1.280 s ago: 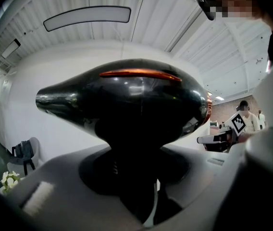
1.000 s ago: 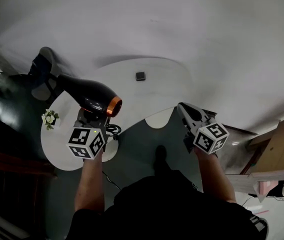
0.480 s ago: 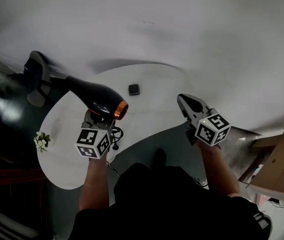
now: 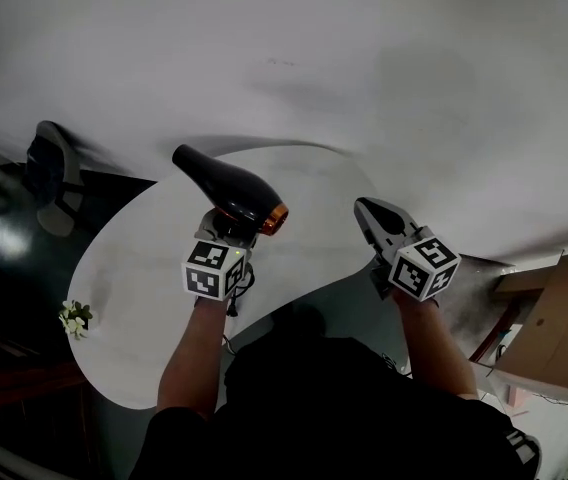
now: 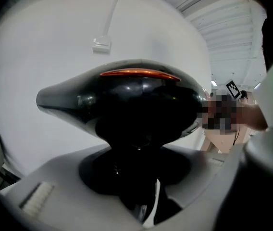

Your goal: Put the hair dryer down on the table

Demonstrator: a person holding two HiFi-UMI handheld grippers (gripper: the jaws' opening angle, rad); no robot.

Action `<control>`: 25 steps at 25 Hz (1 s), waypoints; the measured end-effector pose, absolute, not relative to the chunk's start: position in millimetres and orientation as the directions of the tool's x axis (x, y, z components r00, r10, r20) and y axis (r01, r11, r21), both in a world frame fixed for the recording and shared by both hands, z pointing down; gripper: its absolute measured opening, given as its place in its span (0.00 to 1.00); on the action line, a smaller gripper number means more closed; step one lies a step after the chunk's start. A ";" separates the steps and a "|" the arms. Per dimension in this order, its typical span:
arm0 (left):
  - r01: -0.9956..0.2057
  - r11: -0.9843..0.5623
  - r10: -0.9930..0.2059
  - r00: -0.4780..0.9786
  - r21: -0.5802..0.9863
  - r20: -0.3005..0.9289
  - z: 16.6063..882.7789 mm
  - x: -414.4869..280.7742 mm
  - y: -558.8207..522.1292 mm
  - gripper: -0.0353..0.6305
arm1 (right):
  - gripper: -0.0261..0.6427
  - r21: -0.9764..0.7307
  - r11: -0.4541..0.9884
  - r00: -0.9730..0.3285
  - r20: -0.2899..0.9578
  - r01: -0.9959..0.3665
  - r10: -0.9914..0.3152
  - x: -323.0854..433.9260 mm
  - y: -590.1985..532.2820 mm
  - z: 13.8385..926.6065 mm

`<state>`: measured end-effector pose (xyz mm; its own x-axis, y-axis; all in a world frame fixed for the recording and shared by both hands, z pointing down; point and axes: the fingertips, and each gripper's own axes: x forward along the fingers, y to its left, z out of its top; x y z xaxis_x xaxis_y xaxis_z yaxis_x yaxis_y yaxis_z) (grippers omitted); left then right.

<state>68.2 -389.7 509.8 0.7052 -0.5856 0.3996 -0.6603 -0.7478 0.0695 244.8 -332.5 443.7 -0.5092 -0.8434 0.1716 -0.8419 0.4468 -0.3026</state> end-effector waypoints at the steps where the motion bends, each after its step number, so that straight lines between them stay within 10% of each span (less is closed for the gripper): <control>1: -0.649 -0.757 -0.569 0.712 0.075 0.413 516.8 74.1 -395.2 0.32 | 0.05 -0.307 0.436 -0.501 0.175 -0.846 -0.848 247.2 -336.9 446.4; 25: -0.467 -0.857 -0.172 0.657 0.217 0.734 692.0 199.4 -438.8 0.31 | 0.05 -0.388 0.149 -0.283 0.315 -0.909 -0.906 325.4 -319.2 517.7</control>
